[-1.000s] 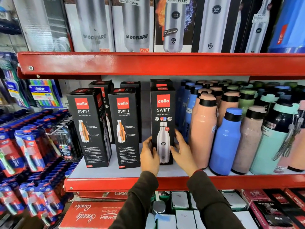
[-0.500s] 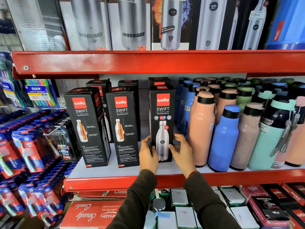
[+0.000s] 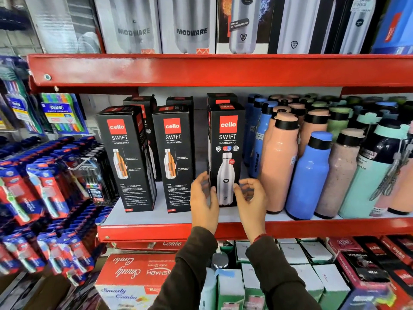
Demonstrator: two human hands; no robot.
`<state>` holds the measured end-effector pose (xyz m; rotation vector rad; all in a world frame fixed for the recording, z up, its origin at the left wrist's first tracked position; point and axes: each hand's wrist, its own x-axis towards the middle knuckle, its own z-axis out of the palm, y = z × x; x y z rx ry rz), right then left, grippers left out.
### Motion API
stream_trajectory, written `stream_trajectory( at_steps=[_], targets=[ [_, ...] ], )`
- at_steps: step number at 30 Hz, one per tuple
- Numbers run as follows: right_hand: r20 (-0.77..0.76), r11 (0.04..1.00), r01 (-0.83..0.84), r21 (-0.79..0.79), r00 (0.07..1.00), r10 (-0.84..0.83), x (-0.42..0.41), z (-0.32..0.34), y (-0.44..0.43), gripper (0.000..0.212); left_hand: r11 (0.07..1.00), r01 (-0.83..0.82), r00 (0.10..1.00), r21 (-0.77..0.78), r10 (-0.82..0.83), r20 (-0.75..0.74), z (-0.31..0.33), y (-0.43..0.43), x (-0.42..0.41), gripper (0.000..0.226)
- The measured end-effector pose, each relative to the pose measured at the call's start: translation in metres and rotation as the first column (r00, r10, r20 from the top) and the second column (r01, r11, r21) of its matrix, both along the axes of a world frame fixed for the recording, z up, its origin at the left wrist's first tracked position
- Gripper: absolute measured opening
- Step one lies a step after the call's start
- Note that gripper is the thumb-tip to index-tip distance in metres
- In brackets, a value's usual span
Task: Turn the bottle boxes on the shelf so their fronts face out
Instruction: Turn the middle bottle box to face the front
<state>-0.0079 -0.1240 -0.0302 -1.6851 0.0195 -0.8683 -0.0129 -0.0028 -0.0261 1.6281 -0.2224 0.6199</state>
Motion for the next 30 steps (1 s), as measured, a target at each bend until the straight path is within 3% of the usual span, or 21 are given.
stream_trajectory(
  at_steps=[3,7,11,15,19,30],
  targets=[
    [0.084,0.998,-0.061,-0.01,0.995,0.061,-0.011,0.009,0.022,0.015,0.991,-0.098,0.982,0.087,0.082,0.167,0.006,0.015,-0.009,0.038],
    [0.112,0.98,-0.192,-0.053,0.974,0.197,-0.017,0.019,0.055,0.032,0.96,-0.273,0.925,0.068,0.242,0.293,0.009,0.041,-0.009,0.04],
    [-0.043,0.93,-0.366,-0.027,0.93,0.364,-0.008,0.016,0.083,0.046,0.945,-0.327,0.929,-0.004,0.322,0.184,0.007,0.072,-0.001,0.047],
    [-0.212,0.912,-0.408,-0.046,0.896,0.391,0.009,0.011,0.101,0.052,0.981,-0.193,0.981,0.019,0.193,-0.005,0.002,0.096,0.014,0.049],
    [-0.272,0.921,-0.385,-0.057,0.894,0.356,0.018,0.006,0.112,0.051,0.994,-0.1,0.98,0.039,0.106,-0.168,-0.007,0.109,0.023,0.046],
    [-0.2,0.936,-0.343,-0.082,0.925,0.322,0.012,0.001,0.117,0.061,0.998,-0.034,0.991,-0.053,0.027,-0.131,-0.011,0.127,0.03,0.039]
  ],
)
